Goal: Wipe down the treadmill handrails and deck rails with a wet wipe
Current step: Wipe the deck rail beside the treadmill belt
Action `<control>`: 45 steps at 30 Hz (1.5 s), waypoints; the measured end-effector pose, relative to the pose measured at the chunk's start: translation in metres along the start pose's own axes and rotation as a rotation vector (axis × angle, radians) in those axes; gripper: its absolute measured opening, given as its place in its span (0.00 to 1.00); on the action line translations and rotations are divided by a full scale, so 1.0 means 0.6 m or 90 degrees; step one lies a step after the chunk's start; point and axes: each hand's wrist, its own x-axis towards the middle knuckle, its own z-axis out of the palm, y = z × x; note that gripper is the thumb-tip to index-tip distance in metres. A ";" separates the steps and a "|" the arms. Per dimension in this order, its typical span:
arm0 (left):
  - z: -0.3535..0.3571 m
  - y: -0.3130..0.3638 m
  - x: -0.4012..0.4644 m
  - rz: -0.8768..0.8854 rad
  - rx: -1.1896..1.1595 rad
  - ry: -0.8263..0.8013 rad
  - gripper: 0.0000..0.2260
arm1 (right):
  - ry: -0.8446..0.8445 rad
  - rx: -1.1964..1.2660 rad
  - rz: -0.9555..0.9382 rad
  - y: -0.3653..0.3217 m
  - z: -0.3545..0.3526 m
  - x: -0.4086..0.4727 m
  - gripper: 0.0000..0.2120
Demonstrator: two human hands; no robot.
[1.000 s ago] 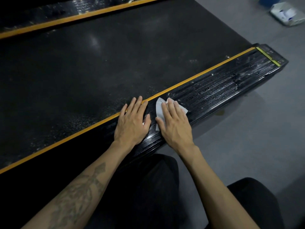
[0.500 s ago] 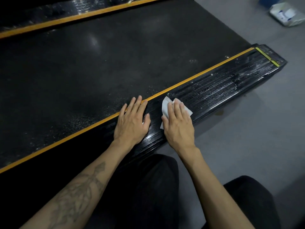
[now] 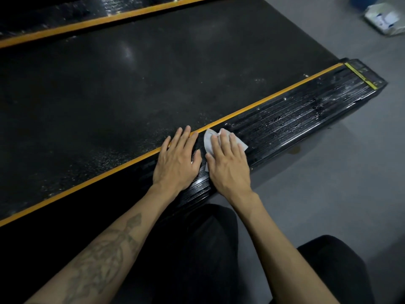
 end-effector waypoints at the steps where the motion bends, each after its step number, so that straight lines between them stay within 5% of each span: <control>1: 0.000 0.000 0.000 -0.001 0.000 -0.001 0.26 | -0.007 0.000 -0.023 0.003 -0.003 0.009 0.28; 19: -0.004 0.003 0.001 -0.005 -0.008 0.002 0.26 | -0.018 -0.031 0.011 0.019 -0.016 0.026 0.29; 25: -0.002 0.004 0.002 -0.006 -0.011 0.004 0.25 | -0.030 -0.042 -0.075 0.022 -0.024 0.062 0.27; 30: -0.002 0.004 0.003 -0.009 -0.014 0.003 0.25 | -0.008 -0.008 -0.001 0.022 -0.017 0.050 0.27; 36: -0.003 0.005 0.004 -0.010 -0.012 0.004 0.25 | -0.027 -0.033 -0.095 0.025 -0.027 0.081 0.25; 42: -0.002 0.005 0.004 -0.009 -0.012 0.010 0.25 | 0.014 0.006 0.014 -0.001 -0.021 0.058 0.25; 45: 0.000 0.003 0.004 -0.007 -0.015 0.011 0.24 | -0.003 -0.017 -0.049 -0.010 -0.025 0.068 0.23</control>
